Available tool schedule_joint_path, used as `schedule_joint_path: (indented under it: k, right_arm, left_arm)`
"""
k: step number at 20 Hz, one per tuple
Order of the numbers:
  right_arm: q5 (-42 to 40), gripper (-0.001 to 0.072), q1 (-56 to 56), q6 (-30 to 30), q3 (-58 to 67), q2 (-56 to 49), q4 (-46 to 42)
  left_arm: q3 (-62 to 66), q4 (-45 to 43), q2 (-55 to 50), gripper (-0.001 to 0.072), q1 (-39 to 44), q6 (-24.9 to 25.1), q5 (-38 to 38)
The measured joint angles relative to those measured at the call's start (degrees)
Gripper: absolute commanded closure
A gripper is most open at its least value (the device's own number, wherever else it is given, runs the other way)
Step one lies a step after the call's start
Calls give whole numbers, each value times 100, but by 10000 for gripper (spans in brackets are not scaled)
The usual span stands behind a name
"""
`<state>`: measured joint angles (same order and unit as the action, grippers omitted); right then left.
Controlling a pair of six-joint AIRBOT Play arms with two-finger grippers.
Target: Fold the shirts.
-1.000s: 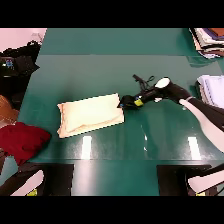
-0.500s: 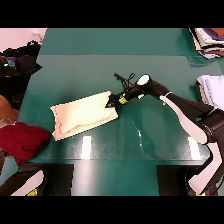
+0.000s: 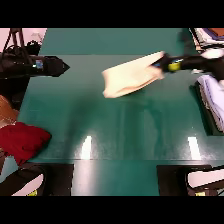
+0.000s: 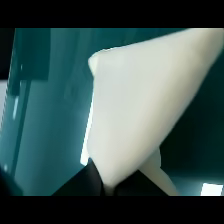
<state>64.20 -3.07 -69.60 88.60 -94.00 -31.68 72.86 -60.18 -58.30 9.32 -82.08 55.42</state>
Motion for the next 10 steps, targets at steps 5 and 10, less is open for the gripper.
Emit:
schedule_joint_path:
  k: [5, 10]
  right_arm:
    - [-227, 700, 2170, 28, 4, 352, -7]
    - [-505, 699, 3585, 87, 4, 426, 4]
  left_arm:
    - [0, 4, 0, 684, 422, -15, -170]
    - [0, 26, 0, 684, 549, -37, -216]
